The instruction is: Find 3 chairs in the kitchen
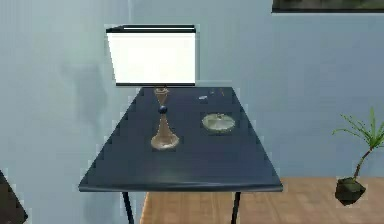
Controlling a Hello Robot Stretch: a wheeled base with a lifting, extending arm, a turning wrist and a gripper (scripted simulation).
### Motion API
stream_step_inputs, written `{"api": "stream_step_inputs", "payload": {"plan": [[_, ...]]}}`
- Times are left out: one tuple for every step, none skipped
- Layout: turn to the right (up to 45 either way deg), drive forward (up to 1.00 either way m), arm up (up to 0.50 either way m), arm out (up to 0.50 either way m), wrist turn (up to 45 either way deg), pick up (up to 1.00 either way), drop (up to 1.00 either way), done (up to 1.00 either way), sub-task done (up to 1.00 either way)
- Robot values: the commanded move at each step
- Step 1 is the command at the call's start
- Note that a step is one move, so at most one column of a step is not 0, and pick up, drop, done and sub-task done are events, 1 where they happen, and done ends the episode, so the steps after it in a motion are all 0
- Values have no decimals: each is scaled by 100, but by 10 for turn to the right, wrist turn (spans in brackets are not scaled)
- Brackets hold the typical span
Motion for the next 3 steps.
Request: {"api": "stream_step_inputs", "payload": {"plan": [[450, 0, 0, 0, 0, 0, 0, 0, 0], [450, 0, 0, 0, 0, 0, 0, 0, 0], [240, 0, 0, 0, 0, 0, 0, 0, 0]]}}
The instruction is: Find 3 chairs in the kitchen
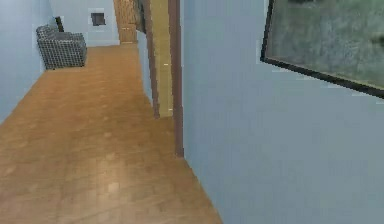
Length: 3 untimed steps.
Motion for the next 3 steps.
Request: {"api": "stream_step_inputs", "payload": {"plan": [[0, 10, 0, 0, 0, 0, 0, 0, 0], [-210, 0, 0, 0, 0, 0, 0, 0, 0], [0, 100, 0, 0, 0, 0, 0, 0, 0]]}}
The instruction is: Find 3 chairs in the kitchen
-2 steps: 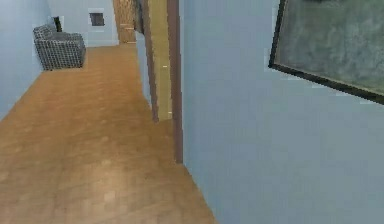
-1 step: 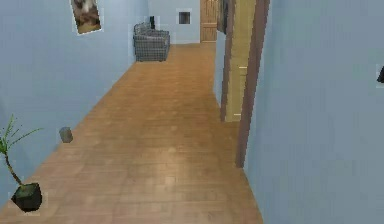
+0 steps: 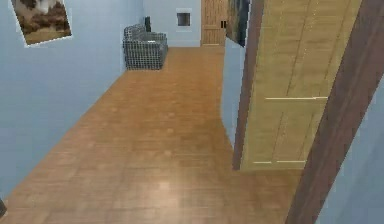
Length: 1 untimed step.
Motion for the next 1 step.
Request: {"api": "stream_step_inputs", "payload": {"plan": [[0, 100, 0, 0, 0, 0, 0, 0, 0]]}}
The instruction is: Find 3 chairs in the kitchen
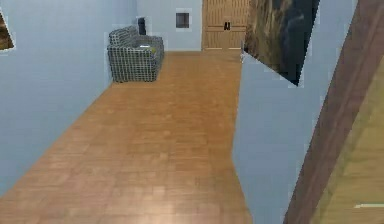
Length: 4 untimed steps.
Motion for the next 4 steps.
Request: {"api": "stream_step_inputs", "payload": {"plan": [[-60, 0, 0, 0, 0, 0, 0, 0, 0], [0, 80, 0, 0, 0, 0, 0, 0, 0], [90, 0, 0, 0, 0, 0, 0, 0, 0], [0, 100, 0, 0, 0, 0, 0, 0, 0]]}}
